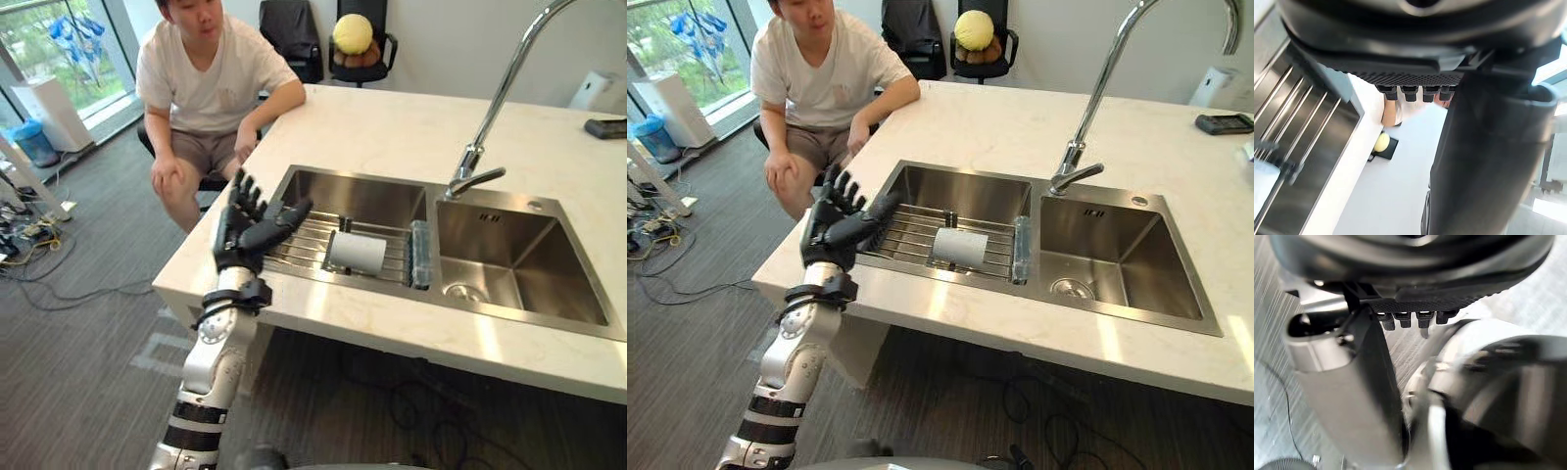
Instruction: Walk over to the sink, pick up the cup, carry it to the dishwasher, place the cup inside the dishwasher, then close the dishwasher door
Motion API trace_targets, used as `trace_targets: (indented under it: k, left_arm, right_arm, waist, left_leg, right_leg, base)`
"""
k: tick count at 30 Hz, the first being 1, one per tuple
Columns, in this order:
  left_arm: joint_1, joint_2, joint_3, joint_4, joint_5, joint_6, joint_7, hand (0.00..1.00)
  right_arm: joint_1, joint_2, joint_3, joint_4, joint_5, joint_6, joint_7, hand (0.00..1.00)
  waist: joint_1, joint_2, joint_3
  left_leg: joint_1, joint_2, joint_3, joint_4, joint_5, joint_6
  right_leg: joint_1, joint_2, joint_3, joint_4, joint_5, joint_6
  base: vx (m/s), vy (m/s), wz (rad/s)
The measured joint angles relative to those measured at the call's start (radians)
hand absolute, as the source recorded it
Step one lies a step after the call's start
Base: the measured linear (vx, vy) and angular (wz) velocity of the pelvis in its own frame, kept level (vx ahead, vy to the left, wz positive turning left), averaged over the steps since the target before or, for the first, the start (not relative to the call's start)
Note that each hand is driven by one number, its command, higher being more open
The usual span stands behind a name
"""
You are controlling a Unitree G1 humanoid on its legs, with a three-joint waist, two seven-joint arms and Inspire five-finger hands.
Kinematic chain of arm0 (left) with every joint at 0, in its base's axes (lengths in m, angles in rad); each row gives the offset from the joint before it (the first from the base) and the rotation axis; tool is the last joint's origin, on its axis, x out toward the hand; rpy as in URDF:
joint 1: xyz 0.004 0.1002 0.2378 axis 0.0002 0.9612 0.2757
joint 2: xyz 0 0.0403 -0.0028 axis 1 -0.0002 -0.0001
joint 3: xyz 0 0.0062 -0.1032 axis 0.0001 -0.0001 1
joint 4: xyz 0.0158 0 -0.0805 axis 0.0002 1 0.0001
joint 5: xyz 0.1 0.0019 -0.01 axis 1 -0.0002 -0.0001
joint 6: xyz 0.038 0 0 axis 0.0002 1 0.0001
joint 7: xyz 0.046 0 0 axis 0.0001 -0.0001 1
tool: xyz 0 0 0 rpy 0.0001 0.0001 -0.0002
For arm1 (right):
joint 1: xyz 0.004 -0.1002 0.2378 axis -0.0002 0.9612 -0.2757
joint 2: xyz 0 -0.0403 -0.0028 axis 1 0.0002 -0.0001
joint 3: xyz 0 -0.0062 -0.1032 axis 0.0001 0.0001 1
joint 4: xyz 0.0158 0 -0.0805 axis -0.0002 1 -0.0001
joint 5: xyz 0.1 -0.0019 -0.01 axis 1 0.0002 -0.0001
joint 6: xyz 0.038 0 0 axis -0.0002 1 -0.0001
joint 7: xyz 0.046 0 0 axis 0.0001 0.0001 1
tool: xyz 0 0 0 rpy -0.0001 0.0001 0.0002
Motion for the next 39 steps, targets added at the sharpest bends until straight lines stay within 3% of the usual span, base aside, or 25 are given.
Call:
trace_targets:
  k: [1, 3, 4, 5, 6, 8, 10, 12, 14, 15, 16, 17, 18, 19, 20, 21, 23, 27, 35, 39]
  left_arm:
    - [0.0, 0.008, 0.011, -0.015, 0.001, -0.01, -0.016, 1.0]
    - [0.0, 0.024, -0.002, -0.044, 0.002, -0.018, -0.059, 1.0]
    - [0.0, 0.025, -0.012, -0.061, 0.002, -0.018, -0.079, 1.0]
    - [-0.001, 0.026, -0.021, -0.075, 0.001, -0.018, -0.094, 1.0]
    - [-0.001, 0.026, -0.025, -0.079, 0.001, -0.016, -0.101, 1.0]
    - [-0.021, 0.039, -0.045, -0.08, 0.002, -0.004, -0.126, 1.0]
    - [-0.033, 0.055, -0.105, -0.08, 0.007, 0.02, -0.143, 1.0]
    - [-0.027, 0.054, -0.161, -0.08, 0.034, 0.048, -0.159, 1.0]
    - [-0.023, 0.043, -0.212, -0.079, 0.053, 0.067, -0.178, 1.0]
    - [-0.023, 0.032, -0.238, -0.079, 0.064, 0.069, -0.195, 1.0]
    - [-0.021, 0.025, -0.25, -0.077, 0.076, 0.069, -0.208, 1.0]
    - [-0.02, 0.019, -0.255, -0.076, 0.087, 0.069, -0.21, 1.0]
    - [-0.02, 0.023, -0.252, -0.071, 0.093, 0.062, -0.21, 1.0]
    - [-0.022, 0.033, -0.241, -0.062, 0.093, 0.042, -0.199, 1.0]
    - [-0.025, 0.037, -0.225, -0.044, 0.093, 0.033, -0.19, 1.0]
    - [-0.025, 0.034, -0.22, -0.036, 0.095, 0.033, -0.183, 1.0]
    - [-0.026, 0.03, -0.224, -0.018, 0.112, 0.034, -0.171, 1.0]
    - [-0.044, 0.036, -0.224, -0.02, 0.164, 0.02, -0.135, 1.0]
    - [-0.076, 0.064, -0.224, -0.021, 0.31, 0.017, -0.121, 1.0]
    - [-0.076, 0.139, -0.239, 0.005, 0.482, 0.002, -0.152, 1.0]
  right_arm:
    - [-0.017, -0.014, 0.0, -0.003, -0.001, -0.001, 0.001, 1.0]
    - [-0.044, -0.026, -0.001, -0.011, -0.003, -0.006, 0.004, 1.0]
    - [-0.057, -0.037, -0.003, -0.013, -0.016, -0.016, 0.009, 1.0]
    - [-0.063, -0.046, -0.022, -0.017, -0.029, -0.022, 0.012, 1.0]
    - [-0.067, -0.049, -0.031, -0.018, -0.029, -0.026, 0.011, 1.0]
    - [-0.069, -0.036, -0.055, -0.017, -0.015, -0.029, -0.004, 1.0]
    - [-0.056, 0.019, -0.07, 0.002, 0.018, -0.025, -0.018, 1.0]
    - [-0.031, 0.052, -0.099, -0.005, 0.028, -0.046, -0.038, 1.0]
    - [-0.031, 0.044, -0.11, -0.005, 0.044, -0.046, -0.055, 1.0]
    - [-0.028, 0.041, -0.11, -0.005, 0.043, -0.043, -0.063, 1.0]
    - [-0.026, 0.041, -0.109, -0.007, 0.048, -0.041, -0.07, 1.0]
    - [-0.02, 0.043, -0.109, -0.007, 0.052, -0.04, -0.073, 1.0]
    - [-0.013, 0.065, -0.108, 0.002, 0.056, -0.035, -0.075, 1.0]
    - [-0.01, 0.094, -0.106, 0.009, 0.054, -0.03, -0.073, 1.0]
    - [-0.004, 0.106, -0.109, 0.021, 0.051, -0.029, -0.071, 1.0]
    - [-0.001, 0.101, -0.114, 0.02, 0.05, -0.028, -0.07, 1.0]
    - [0.004, 0.082, -0.137, 0.019, 0.023, -0.03, -0.071, 1.0]
    - [0.004, 0.071, -0.147, 0.018, -0.019, -0.033, -0.075, 1.0]
    - [-0.033, 0.059, -0.147, 0.025, -0.039, -0.03, -0.044, 1.0]
    - [-0.042, 0.069, -0.146, 0.035, -0.053, -0.025, -0.028, 1.0]
  waist:
    - [0.01, 0.0, 0.0]
    - [0.019, -0.007, -0.002]
    - [0.019, -0.008, -0.005]
    - [0.018, 0.01, -0.016]
    - [0.018, 0.015, -0.024]
    - [0.013, 0.015, -0.048]
    - [0.013, -0.031, -0.055]
    - [0.014, -0.041, -0.059]
    - [0.01, -0.041, -0.059]
    - [0.006, -0.042, -0.055]
    - [0.003, -0.04, -0.048]
    - [-0.002, -0.038, -0.047]
    - [-0.006, -0.029, -0.046]
    - [-0.009, -0.04, -0.046]
    - [-0.011, -0.053, -0.048]
    - [-0.013, -0.043, -0.046]
    - [-0.016, -0.022, -0.041]
    - [-0.01, -0.013, -0.049]
    - [-0.007, -0.012, -0.052]
    - [-0.007, -0.009, -0.055]
  left_leg:
    - [0.014, -0.01, 0.006, -0.059, -0.016, 0.019]
    - [0.046, -0.022, -0.043, -0.234, -0.029, 0.015]
    - [0.087, -0.043, -0.093, -0.395, 0.022, -0.032]
    - [0.125, -0.035, -0.11, -0.525, 0.166, -0.046]
    - [0.152, -0.039, -0.112, -0.571, 0.158, -0.057]
    - [0.207, -0.064, -0.095, -0.695, 0.159, -0.05]
    - [0.22, -0.106, -0.084, -0.729, 0.166, -0.035]
    - [0.233, -0.123, -0.082, -0.729, 0.15, -0.008]
    - [0.249, -0.14, -0.073, -0.729, 0.138, 0.008]
    - [0.268, -0.146, -0.064, -0.732, 0.128, 0.017]
    - [0.292, -0.144, -0.055, -0.736, 0.12, 0.02]
    - [0.302, -0.139, -0.05, -0.737, 0.116, 0.024]
    - [0.306, -0.127, -0.044, -0.732, 0.11, 0.021]
    - [0.298, -0.122, -0.035, -0.725, 0.105, 0.015]
    - [0.287, -0.127, -0.033, -0.713, 0.099, 0.01]
    - [0.282, -0.124, -0.033, -0.707, 0.098, 0.007]
    - [0.278, -0.109, -0.034, -0.706, 0.104, 0.004]
    - [0.303, -0.06, -0.027, -0.729, 0.112, -0.02]
    - [0.295, -0.055, 0.003, -0.74, 0.109, -0.022]
    - [0.293, -0.056, 0.015, -0.746, 0.109, -0.022]
  right_leg:
    - [-0.01, -0.013, 0.008, -0.004, 0.012, 0.006]
    - [-0.032, -0.034, 0.031, -0.001, 0.018, 0.01]
    - [-0.046, -0.054, 0.046, -0.002, 0.024, 0.021]
    - [-0.06, -0.055, 0.061, -0.008, 0.03, 0.031]
    - [-0.064, -0.057, 0.068, -0.014, 0.033, 0.04]
    - [-0.074, -0.081, 0.075, -0.027, 0.045, 0.062]
    - [-0.089, -0.12, 0.07, -0.011, 0.052, 0.073]
    - [-0.104, -0.143, 0.057, 0.037, 0.052, 0.072]
    - [-0.148, -0.173, 0.055, 0.153, 0.05, 0.069]
    - [-0.192, -0.198, 0.055, 0.264, 0.048, 0.041]
    - [-0.231, -0.212, 0.058, 0.351, 0.059, -0.012]
    - [-0.241, -0.211, 0.062, 0.369, 0.061, -0.026]
    - [-0.242, -0.183, 0.077, 0.333, 0.023, -0.022]
    - [-0.241, -0.138, 0.093, 0.232, 0.028, -0.014]
    - [-0.22, -0.12, 0.102, 0.161, 0.031, 0.017]
    - [-0.209, -0.113, 0.107, 0.129, 0.039, 0.039]
    - [-0.195, -0.088, 0.098, 0.087, 0.054, 0.052]
    - [-0.153, -0.027, 0.089, 0.026, 0.073, 0.033]
    - [-0.158, -0.013, 0.107, -0.024, 0.096, 0.032]
    - [-0.165, -0.01, 0.113, -0.046, 0.112, 0.028]
  base:
    - [0.08, -0.032, -0.2]
    - [0.08, 0.0, -0.27]
    - [0.11, 0.109, -0.38]
    - [0.13, 0.157, -0.44]
    - [0.17, 0.212, -0.41]
    - [0.16, 0.191, -0.17]
    - [0.1, 0.166, -0.04]
    - [0.07, 0.139, -0.04]
    - [0.03, 0.118, -0.13]
    - [0.0, 0.106, -0.19]
    - [0.0, 0.108, -0.23]
    - [0.0, 0.031, -0.27]
    - [-0.02, -0.026, -0.25]
    - [-0.04, -0.074, -0.23]
    - [-0.03, -0.089, -0.15]
    - [0.0, -0.092, -0.05]
    - [0.03, -0.066, 0.01]
    - [0.05, -0.097, -0.05]
    - [0.04, -0.005, -0.09]
    - [-0.01, 0.008, -0.1]
